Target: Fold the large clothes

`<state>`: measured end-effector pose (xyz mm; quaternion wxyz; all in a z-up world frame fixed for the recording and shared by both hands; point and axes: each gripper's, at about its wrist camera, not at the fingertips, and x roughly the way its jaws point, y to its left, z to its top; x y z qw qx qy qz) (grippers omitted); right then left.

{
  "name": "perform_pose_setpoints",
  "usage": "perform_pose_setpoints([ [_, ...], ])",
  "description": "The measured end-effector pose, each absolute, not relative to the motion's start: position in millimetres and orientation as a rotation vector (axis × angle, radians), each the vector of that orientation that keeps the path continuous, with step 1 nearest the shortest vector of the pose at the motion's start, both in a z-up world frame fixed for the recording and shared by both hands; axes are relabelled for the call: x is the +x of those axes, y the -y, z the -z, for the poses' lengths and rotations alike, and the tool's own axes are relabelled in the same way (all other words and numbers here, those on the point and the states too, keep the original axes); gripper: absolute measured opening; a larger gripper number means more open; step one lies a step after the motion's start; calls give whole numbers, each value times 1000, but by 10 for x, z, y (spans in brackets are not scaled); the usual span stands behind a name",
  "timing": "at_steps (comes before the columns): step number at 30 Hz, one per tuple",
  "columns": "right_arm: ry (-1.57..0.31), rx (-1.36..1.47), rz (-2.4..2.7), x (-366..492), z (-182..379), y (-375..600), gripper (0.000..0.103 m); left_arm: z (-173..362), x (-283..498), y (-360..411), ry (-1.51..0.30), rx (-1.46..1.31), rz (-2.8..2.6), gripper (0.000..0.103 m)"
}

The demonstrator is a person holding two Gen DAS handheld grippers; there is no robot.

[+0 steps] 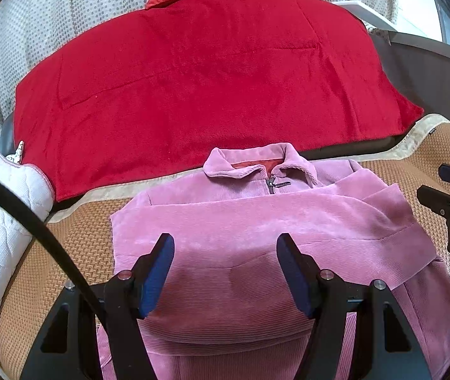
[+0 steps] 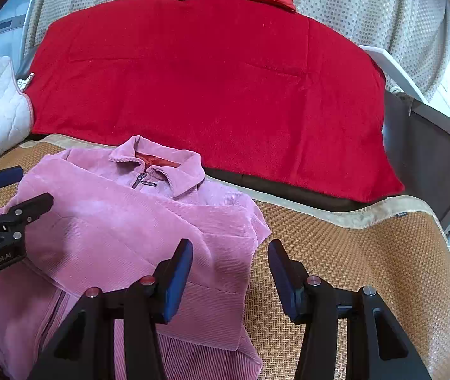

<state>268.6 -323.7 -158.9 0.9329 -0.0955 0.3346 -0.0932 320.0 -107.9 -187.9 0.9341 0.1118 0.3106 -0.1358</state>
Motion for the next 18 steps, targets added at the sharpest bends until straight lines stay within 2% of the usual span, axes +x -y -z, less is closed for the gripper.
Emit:
perform_pose_setpoints([
  [18, -662, -194, 195, 2653, 1536, 3228, 54, 1869, 3183, 1097, -631, 235, 278, 68],
])
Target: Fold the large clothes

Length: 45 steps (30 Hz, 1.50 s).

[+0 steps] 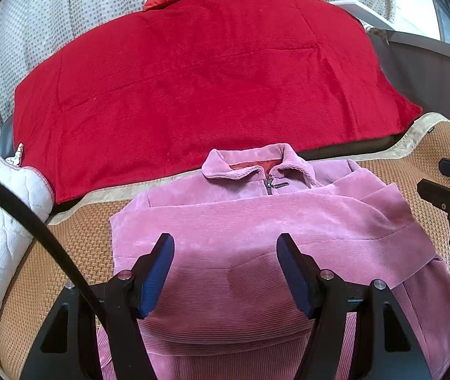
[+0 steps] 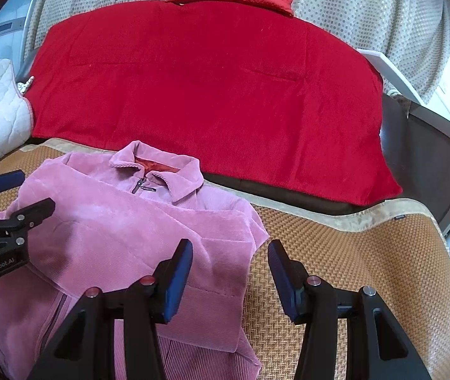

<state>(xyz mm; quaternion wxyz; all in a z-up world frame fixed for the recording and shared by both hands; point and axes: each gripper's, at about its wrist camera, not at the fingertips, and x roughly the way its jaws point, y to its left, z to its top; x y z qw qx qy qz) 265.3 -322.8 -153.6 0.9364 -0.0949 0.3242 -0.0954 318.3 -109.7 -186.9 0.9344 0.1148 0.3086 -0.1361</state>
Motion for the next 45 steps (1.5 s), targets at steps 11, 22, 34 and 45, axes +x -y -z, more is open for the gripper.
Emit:
perform_pose_setpoints([
  [11, -695, -172, 170, 2694, 1590, 3219, 54, 1922, 3237, 1062, -659, 252, 255, 68],
  [22, -948, 299, 4, 2898, 2103, 3826, 53, 2132, 3454, 569, -781, 252, 119, 68],
  [34, -908, 306, -6, 2806, 2034, 3897, 53, 2221, 3493, 305, -859, 192, 139, 68],
  [45, -973, 345, -54, 2760, 2159, 3975, 54, 2326, 3480, 195, -904, 189, 142, 68],
])
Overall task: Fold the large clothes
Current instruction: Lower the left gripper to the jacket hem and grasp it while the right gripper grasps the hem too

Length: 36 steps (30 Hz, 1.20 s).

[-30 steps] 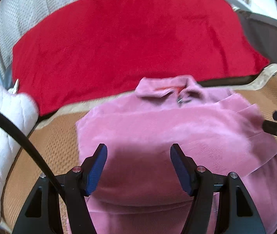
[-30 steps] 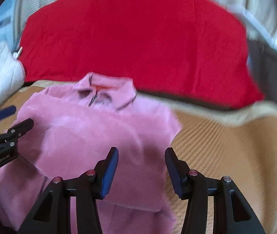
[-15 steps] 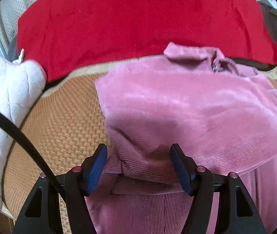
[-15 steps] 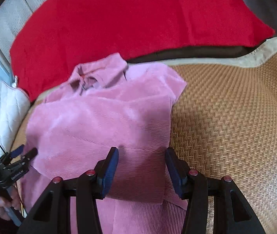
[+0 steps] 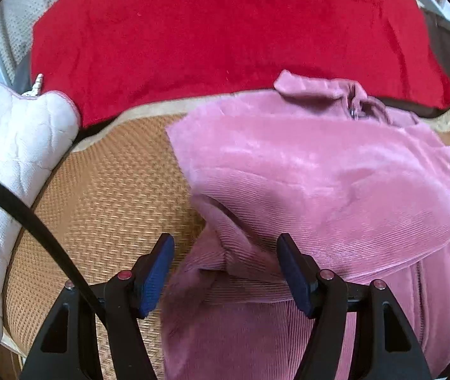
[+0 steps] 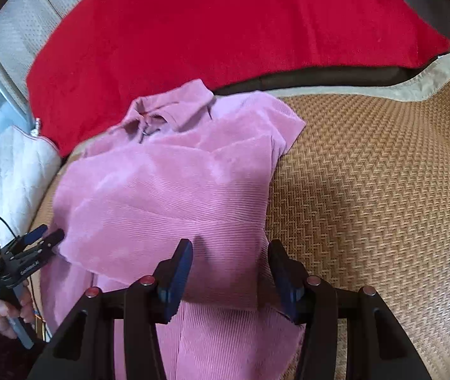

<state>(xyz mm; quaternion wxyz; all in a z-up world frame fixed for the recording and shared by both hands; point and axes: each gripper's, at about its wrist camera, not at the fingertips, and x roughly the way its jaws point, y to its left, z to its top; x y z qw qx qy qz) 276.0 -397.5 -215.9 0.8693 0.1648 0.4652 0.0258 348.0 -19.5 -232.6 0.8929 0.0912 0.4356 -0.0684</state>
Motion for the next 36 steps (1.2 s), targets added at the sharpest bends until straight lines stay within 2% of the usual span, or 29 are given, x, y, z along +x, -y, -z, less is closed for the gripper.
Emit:
perform_pose_setpoints([
  [7, -961, 385, -131, 2297, 2052, 4141, 54, 2195, 3148, -160, -880, 80, 151, 68],
  [11, -985, 469, -188, 1920, 2148, 4191, 65, 2248, 2740, -334, -888, 51, 182, 70],
  [19, -1119, 425, -208, 1373, 2490, 3994, 65, 2479, 2005, -703, -989, -5, 233, 70],
  [24, -1103, 464, -176, 1242, 2568, 3949, 66, 2639, 1814, -900, -1050, -68, 219, 70],
  [26, -1103, 493, -196, 1185, 2594, 3862, 66, 2694, 1774, -946, -1067, -90, 224, 65],
  [28, -1090, 446, -183, 1135, 2599, 3741, 66, 2753, 1744, -948, -1090, -92, 237, 48],
  [29, -1091, 430, -193, 1113, 2604, 3691, 66, 2776, 1717, -950, -1101, -100, 250, 47],
  [33, -1118, 421, -214, 1103, 2608, 3640, 66, 2914, 1683, -955, -1179, -156, 291, 48],
  [36, -1203, 433, -190, 1050, 2740, 3705, 66, 3036, 1654, -966, -1239, -173, 281, 61],
])
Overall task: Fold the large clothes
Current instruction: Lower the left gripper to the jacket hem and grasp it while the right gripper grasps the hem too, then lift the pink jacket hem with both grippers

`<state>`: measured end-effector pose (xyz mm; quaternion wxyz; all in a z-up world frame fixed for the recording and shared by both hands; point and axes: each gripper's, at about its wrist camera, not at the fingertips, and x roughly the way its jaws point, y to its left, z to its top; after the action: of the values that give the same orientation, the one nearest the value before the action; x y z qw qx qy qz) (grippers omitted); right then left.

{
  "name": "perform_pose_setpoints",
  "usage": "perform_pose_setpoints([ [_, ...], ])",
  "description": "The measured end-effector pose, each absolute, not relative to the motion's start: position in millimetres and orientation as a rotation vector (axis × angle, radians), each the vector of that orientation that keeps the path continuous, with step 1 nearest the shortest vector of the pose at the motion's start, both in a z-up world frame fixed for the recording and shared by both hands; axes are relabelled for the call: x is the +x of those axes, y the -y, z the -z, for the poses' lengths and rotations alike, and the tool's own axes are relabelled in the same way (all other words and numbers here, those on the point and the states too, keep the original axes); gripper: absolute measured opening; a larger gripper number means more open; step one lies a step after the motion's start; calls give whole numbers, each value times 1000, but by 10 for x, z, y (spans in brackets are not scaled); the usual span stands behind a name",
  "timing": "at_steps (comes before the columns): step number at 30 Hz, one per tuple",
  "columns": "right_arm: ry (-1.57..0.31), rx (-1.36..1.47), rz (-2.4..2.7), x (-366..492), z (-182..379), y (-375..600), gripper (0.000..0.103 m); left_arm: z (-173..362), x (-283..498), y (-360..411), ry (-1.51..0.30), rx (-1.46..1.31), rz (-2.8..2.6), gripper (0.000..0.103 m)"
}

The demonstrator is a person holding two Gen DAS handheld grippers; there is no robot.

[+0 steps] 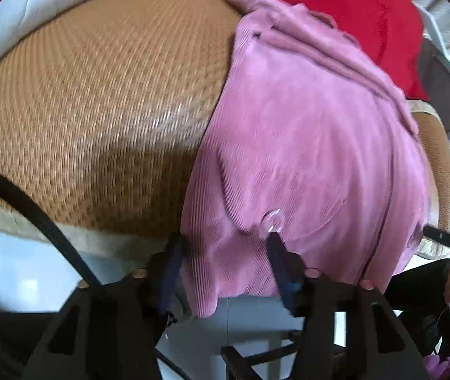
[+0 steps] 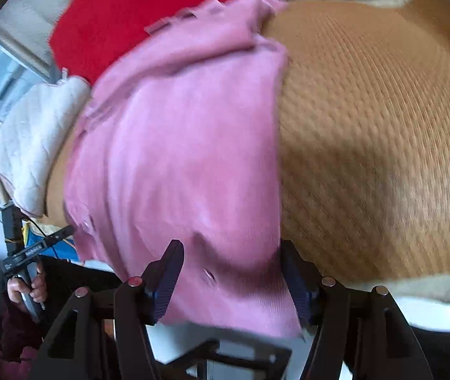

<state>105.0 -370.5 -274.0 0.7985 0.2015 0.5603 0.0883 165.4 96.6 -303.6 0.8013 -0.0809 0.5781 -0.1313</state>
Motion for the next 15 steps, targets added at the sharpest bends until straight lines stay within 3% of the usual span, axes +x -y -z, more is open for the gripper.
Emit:
perform_pose_setpoints([
  [8, -1323, 447, -163, 830, 3082, 3688, 66, 3221, 1654, -843, -1311, -164, 297, 60],
  [10, -1316, 433, -150, 845, 3142, 3561, 66, 3241, 1677, -789, -1314, -185, 306, 32],
  [11, -1308, 420, -149, 846, 3152, 3514, 63, 3253, 1671, -790, -1316, -192, 310, 25],
  [12, -1304, 414, -148, 846, 3162, 3465, 48, 3267, 1650, -793, -1315, -196, 310, 15],
  [13, -1310, 411, -144, 829, 3177, 3427, 19, 3281, 1602, -853, -1311, -201, 313, 10],
  [15, -1310, 421, -144, 744, 3143, 3457, 16, 3256, 1539, -897, -1298, -218, 328, 10],
])
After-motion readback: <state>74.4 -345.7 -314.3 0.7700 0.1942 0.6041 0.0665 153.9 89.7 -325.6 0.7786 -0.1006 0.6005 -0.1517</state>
